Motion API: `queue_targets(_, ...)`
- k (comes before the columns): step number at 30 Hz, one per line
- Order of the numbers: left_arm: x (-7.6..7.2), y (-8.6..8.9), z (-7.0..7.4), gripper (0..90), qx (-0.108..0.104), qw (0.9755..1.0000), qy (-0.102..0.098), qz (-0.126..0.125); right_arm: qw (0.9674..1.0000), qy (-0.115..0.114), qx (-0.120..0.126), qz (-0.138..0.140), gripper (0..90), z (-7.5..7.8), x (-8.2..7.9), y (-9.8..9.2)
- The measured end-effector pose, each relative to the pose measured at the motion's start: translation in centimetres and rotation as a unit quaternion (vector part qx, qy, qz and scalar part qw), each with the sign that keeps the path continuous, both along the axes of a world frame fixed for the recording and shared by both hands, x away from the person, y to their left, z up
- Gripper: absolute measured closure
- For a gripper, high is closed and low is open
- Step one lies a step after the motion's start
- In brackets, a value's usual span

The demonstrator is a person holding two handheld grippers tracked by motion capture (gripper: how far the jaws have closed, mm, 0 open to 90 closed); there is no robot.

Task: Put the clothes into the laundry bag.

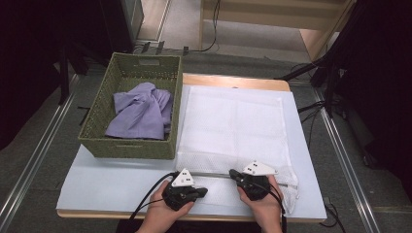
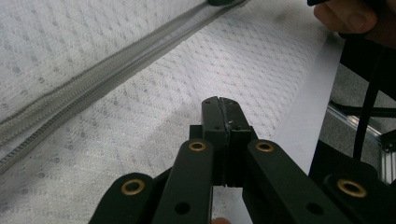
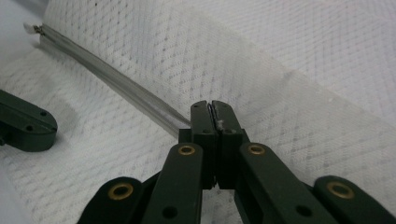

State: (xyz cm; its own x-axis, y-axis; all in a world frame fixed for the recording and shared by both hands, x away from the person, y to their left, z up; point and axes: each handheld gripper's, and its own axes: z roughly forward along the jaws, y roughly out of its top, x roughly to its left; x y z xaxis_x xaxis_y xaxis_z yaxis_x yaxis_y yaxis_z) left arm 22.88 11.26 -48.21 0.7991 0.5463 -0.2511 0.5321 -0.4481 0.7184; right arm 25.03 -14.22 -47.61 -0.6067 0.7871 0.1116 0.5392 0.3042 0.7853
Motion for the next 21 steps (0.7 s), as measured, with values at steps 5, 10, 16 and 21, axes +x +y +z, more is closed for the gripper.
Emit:
queue_targets(5, 0.0, 0.0, 0.0, 90.0, 0.000, 1.0000, -0.001, 0.001, 0.9999, -0.007, 0.005, -0.006, 90.0, 0.2, 0.1, 0.0)
queue_targets(10, 0.0, 0.0, 0.0, 90.0, 0.000, 1.0000, 0.000, 0.001, 0.9998, -0.010, 0.015, -0.013, 90.0, 0.4, 0.7, -0.3)
queue_targets(16, 0.0, 0.0, 0.0, 90.0, 0.000, 1.0000, 0.000, 0.002, 0.9991, -0.007, 0.028, -0.032, 90.0, 0.4, 3.2, -0.8)
queue_targets(21, -0.1, 0.0, 0.0, 90.0, -0.001, 1.0000, -0.001, 0.003, 0.9989, -0.001, 0.030, -0.037, 90.0, -0.2, 4.0, -0.8)
